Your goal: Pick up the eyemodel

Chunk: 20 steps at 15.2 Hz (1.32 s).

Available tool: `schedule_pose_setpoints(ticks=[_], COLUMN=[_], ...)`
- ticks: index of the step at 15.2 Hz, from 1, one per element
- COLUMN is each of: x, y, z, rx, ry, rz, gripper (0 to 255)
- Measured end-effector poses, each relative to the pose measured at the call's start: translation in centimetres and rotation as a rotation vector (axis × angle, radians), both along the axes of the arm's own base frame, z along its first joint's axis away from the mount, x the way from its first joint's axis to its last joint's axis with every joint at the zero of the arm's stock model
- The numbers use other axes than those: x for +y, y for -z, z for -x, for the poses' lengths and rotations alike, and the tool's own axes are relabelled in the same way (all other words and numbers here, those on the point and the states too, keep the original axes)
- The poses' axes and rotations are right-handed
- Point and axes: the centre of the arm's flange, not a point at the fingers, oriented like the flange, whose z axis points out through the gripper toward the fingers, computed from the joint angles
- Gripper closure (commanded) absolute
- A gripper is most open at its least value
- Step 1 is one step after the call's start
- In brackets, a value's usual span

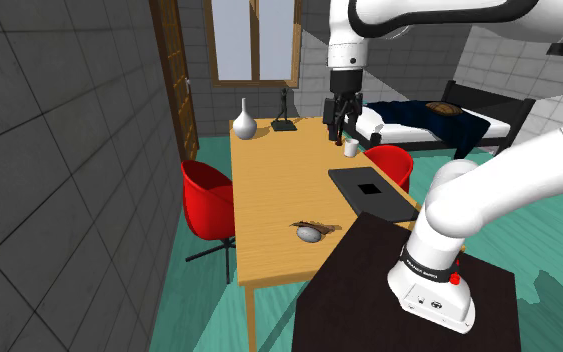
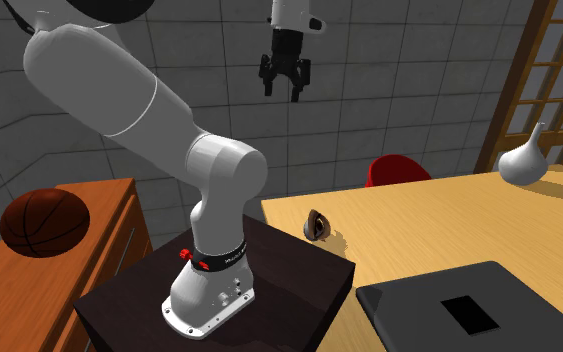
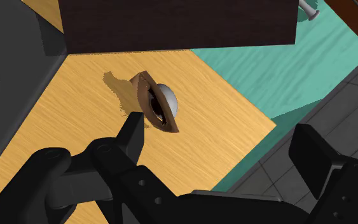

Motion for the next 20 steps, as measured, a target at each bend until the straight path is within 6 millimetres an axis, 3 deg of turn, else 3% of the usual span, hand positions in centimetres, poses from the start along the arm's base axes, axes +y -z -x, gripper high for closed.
schedule_pose_setpoints(ticks=[3, 20], x=[-0.1, -2.3], y=[1.5, 22.3], z=[-0.4, -6.2], rx=[-0.003, -0.069], ry=[-0.005, -0.081], rz=[0.004, 0.054], gripper=[0, 0])
